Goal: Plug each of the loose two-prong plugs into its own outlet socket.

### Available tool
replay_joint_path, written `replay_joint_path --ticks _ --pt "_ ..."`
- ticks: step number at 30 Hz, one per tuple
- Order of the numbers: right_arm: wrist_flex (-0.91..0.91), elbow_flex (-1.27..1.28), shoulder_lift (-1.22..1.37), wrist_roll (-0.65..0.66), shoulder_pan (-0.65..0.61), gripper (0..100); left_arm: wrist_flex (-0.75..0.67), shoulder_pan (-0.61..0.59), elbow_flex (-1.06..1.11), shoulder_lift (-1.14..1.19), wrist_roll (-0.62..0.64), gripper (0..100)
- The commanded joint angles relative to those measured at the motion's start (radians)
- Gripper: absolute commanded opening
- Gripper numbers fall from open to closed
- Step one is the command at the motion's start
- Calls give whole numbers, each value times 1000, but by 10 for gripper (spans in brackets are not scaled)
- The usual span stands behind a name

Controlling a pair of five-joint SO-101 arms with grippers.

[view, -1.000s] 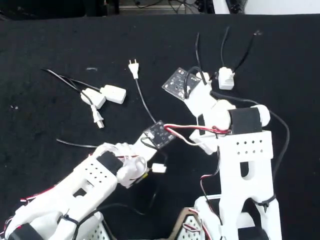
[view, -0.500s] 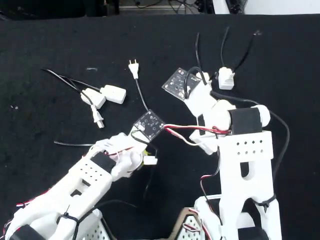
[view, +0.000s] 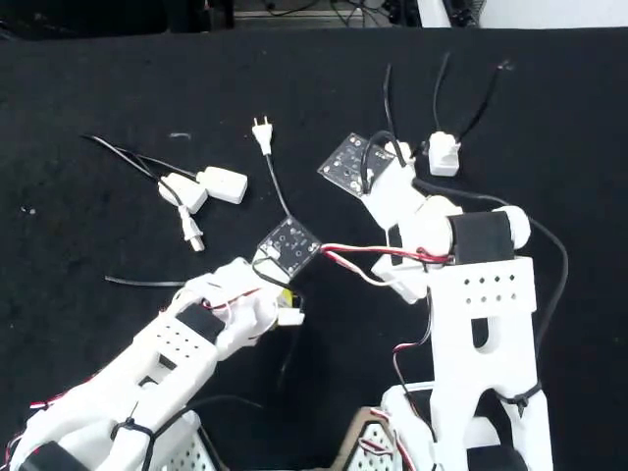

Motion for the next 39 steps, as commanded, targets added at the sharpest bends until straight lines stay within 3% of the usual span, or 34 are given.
replay_joint_path --ticks 1,5,9,12,16,25,39 --pt "-12 -7 -38 11 11 11 249 -33 -183 -12 -3 113" --pt "-12 -7 -38 11 11 11 414 -170 -297 2 -3 113" --pt "-11 -7 -38 11 11 11 416 -383 -306 2 -8 113" --pt "-11 -7 -38 11 11 11 416 -472 -306 3 -49 113" --pt "-11 -12 -38 11 9 11 425 -466 -295 58 -160 113" --pt "-11 -5 -38 11 9 11 295 -412 -364 387 -164 113" --pt "-15 -7 -38 11 8 11 410 -245 -397 405 -163 113"
